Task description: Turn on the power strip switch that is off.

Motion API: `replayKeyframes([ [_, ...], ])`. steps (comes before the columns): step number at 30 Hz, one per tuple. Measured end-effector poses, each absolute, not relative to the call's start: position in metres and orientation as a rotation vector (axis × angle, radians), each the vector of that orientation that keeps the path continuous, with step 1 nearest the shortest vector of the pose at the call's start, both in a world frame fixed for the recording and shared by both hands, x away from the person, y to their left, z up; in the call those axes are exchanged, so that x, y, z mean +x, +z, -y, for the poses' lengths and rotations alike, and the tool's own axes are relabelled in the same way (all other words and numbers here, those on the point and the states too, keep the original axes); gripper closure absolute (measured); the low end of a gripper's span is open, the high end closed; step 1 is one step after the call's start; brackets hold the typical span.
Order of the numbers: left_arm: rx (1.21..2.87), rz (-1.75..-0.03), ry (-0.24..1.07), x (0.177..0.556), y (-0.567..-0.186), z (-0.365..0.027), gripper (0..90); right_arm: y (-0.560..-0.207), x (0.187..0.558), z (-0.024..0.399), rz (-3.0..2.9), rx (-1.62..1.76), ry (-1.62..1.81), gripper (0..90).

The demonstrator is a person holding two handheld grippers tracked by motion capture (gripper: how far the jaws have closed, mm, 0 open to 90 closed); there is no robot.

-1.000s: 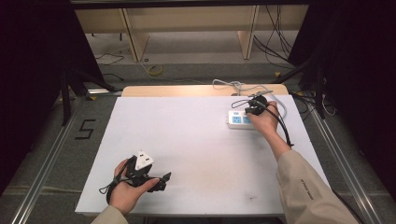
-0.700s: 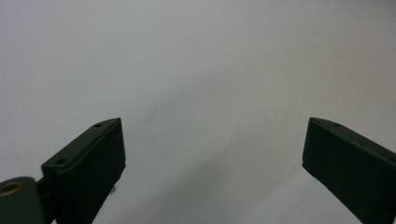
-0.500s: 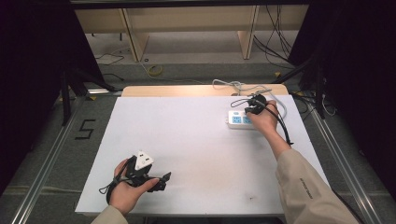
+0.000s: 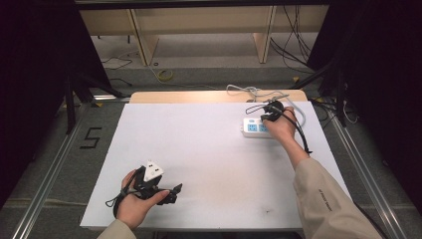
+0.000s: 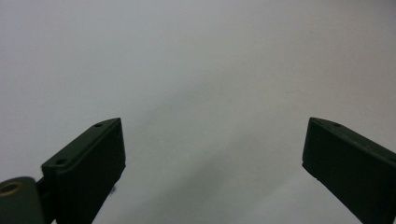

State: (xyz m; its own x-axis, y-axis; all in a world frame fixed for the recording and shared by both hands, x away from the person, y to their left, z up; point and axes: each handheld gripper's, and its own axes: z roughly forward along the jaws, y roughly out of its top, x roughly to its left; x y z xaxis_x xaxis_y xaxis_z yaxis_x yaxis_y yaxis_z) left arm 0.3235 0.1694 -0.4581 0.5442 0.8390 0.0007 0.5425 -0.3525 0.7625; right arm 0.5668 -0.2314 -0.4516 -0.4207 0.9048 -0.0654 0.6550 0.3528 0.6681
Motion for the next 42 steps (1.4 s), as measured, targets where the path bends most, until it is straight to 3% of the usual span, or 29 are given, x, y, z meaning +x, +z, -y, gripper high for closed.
replayKeyframes([
  [42,2.050,-1.113,0.516,0.3223,-0.4587,-0.1703,5.5,-0.4489,0.5721,0.2250,-2.235,1.353,0.698,90.0],
])
